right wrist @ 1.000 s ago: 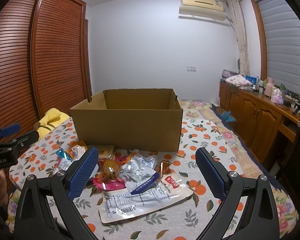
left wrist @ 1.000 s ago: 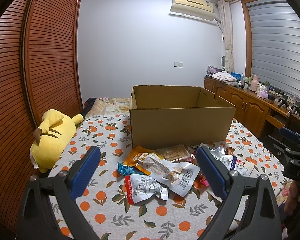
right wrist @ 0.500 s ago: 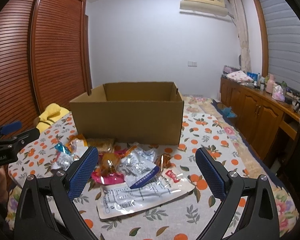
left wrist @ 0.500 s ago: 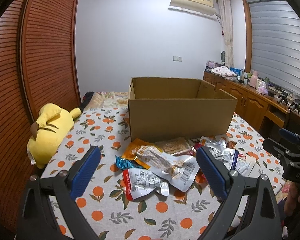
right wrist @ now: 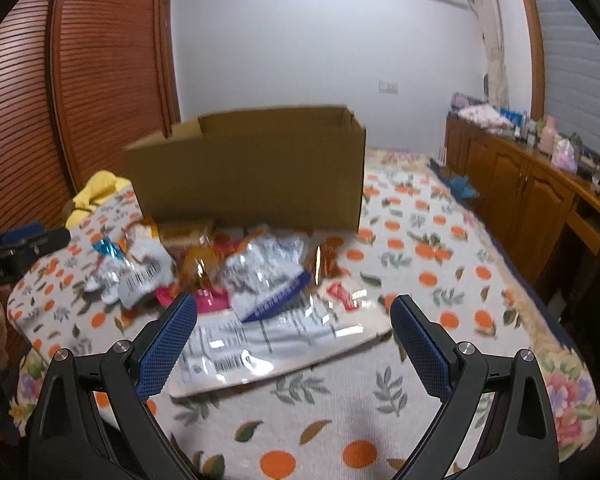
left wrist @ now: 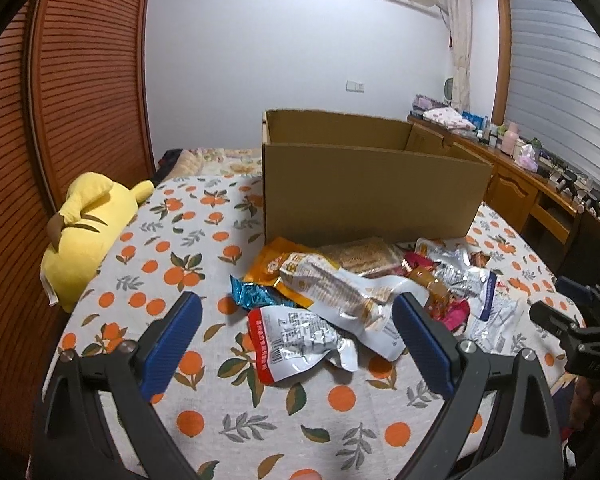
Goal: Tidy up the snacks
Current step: 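Lower the left tool onto the orange-and-white bag while the right tool lowers onto the large white bag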
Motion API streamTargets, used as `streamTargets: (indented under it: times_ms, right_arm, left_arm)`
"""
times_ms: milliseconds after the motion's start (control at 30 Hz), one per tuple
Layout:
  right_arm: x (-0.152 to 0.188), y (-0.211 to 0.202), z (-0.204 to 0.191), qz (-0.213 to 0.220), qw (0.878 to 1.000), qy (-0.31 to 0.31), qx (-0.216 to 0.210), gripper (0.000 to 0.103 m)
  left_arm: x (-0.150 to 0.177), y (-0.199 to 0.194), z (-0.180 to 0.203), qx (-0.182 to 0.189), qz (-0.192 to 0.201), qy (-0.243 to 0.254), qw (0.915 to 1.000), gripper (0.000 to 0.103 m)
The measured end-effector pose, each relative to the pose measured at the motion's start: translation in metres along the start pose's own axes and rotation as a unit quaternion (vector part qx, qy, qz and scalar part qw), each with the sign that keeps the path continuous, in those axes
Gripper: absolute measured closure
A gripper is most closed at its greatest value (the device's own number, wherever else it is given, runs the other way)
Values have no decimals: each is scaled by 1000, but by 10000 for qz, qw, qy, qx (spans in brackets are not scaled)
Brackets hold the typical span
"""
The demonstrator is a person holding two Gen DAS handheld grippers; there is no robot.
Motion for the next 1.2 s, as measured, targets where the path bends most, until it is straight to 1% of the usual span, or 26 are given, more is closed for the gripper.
streamTargets:
  times_ms: [200,367,667,800,967,1100,1200]
  right_arm:
    - [21,23,4,-449,9987,144,-188,5]
    - [33,41,2,-833,9942,462,-490,6]
    - [22,55,3,-834,9938,567,-461,5]
    - [20,61,7,-905,9934,610,-362,5]
    - [21,63,6,-947,9943,433,-231,6]
    - [25,63,4,-935,9955,174,-52,9]
    - [25,62,4,-928,9956,150,-66,10]
  left_arm:
    - [6,21,-6,38,-335,-18,9994,6]
    - [7,35,-8,137,-544,-112,9984,6]
    - [7,42,1,232,-628,-98,9977,6]
    - [8,50,7,324,-712,-144,9968,6]
    - [7,64,11,420,-886,-272,9948,7]
    - [6,78,12,498,-1039,-417,9925,10]
    - [3,90,13,393,-1159,-406,9917,11]
Point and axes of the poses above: each gripper's, at about its wrist camera, not at the fingertips, and y roughly the way its jaws point, z to its right, x to its underside, the point moved 10 cm from there along y, roughly the way its jaws point
